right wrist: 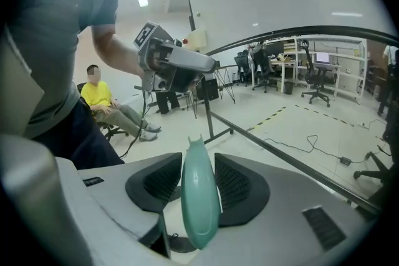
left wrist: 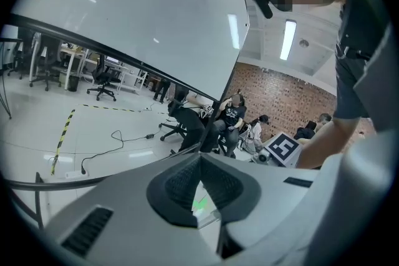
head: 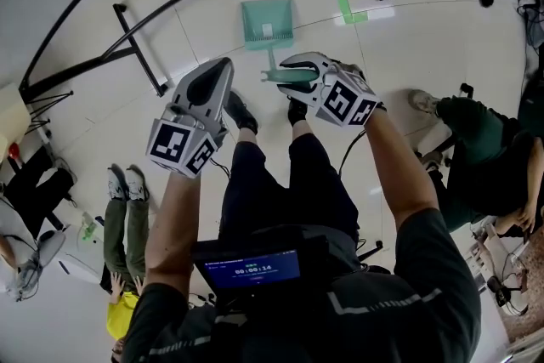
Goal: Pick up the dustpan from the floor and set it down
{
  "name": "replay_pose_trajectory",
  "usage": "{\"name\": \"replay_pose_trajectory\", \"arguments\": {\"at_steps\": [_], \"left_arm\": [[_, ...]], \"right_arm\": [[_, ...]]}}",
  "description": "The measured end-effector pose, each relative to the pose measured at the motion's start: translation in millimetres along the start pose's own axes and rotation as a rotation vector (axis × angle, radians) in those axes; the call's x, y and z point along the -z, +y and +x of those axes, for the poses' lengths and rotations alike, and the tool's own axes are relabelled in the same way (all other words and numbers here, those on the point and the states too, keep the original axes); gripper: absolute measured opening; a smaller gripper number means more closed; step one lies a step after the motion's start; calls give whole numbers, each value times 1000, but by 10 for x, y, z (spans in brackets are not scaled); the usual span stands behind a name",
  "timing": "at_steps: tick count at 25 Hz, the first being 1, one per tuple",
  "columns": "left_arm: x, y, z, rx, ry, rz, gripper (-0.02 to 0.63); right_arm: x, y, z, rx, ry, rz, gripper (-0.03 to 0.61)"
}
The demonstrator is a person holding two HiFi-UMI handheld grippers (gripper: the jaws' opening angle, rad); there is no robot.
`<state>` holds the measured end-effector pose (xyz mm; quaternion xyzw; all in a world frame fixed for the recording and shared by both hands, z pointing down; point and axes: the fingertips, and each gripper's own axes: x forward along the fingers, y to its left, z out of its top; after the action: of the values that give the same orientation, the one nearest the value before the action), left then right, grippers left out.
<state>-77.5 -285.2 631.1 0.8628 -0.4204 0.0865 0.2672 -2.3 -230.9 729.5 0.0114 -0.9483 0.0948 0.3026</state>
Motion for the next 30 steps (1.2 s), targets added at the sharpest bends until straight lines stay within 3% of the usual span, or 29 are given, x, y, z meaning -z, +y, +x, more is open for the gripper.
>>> {"name": "replay_pose_trajectory", "arguments": {"at_steps": [5, 13, 16, 18, 23, 25, 30], "left_arm": [[-386, -200, -195, 16, -34, 33, 34], [-1893, -1031, -1243, 63, -169, 113, 34], [-2393, -1307, -1585, 82, -225, 151, 34], [-2660, -1460, -1772, 78, -253, 171, 34], [-3106, -1772, -2186, 59, -309, 189, 34], [-3212, -1844, -2312, 58, -320, 184, 34], [-3450, -2090, -2518, 72, -360, 196, 34]], "right_arm": [[-590, 60, -389, 56, -80, 14, 195], [-2704, 605, -1597, 151, -293, -5, 195], [-3292, 739, -2065, 196, -395, 3, 193], [-3539, 799, -2306, 226, -452, 21, 67], [-3946, 1015, -2744, 321, -527, 40, 64], [-4090, 1123, -2856, 336, -528, 19, 30], [-4380, 1335, -3087, 373, -507, -26, 25]]}}
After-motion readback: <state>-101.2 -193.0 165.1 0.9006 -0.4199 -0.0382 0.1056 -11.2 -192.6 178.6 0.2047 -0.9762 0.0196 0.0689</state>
